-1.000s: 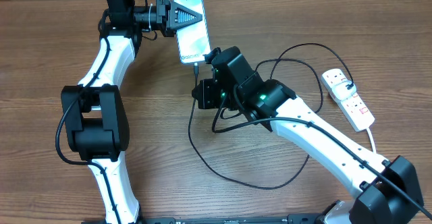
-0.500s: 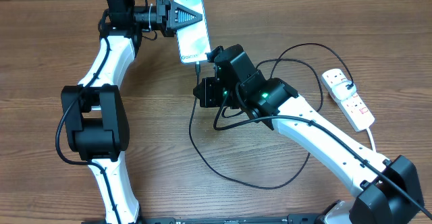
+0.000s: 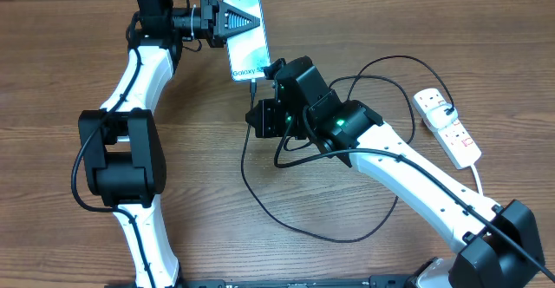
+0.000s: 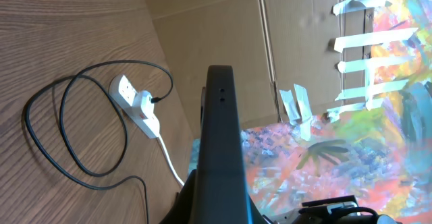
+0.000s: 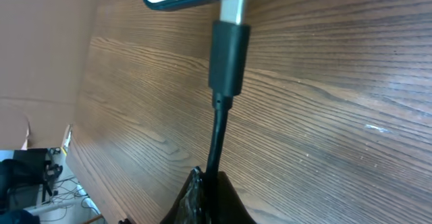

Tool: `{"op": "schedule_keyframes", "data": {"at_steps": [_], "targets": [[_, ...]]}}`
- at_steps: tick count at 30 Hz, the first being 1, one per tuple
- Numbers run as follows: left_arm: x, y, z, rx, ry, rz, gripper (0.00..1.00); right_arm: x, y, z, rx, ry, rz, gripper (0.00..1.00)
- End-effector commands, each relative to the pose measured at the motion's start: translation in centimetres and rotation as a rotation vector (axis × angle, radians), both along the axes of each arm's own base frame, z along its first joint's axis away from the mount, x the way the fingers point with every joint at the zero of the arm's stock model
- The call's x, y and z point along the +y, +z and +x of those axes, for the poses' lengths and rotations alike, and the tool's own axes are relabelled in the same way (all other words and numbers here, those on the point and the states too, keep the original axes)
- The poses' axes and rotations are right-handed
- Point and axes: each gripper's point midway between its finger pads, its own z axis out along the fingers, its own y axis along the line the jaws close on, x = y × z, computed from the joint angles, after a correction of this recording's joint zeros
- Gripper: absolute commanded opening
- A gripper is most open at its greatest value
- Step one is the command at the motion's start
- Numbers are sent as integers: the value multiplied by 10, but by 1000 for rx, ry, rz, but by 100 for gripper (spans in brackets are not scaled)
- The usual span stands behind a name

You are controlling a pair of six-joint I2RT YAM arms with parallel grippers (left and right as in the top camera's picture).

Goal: Plug charger to phone and switch on socket

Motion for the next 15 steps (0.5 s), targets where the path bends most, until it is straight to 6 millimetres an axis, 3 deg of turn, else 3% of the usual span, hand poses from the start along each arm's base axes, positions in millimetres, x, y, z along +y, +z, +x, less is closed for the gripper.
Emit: {"op": "schedule_keyframes", "data": {"at_steps": [1, 9, 15], "targets": [[-3, 11, -6, -18, -30, -6, 4, -1, 8, 5, -18, 9, 27, 4], [-3, 11, -6, -22, -30, -6, 4, -15, 12, 19, -18, -2, 51, 4], [-3, 11, -6, -23, -30, -6, 4, -12, 23, 23, -53, 45, 104, 4]]}}
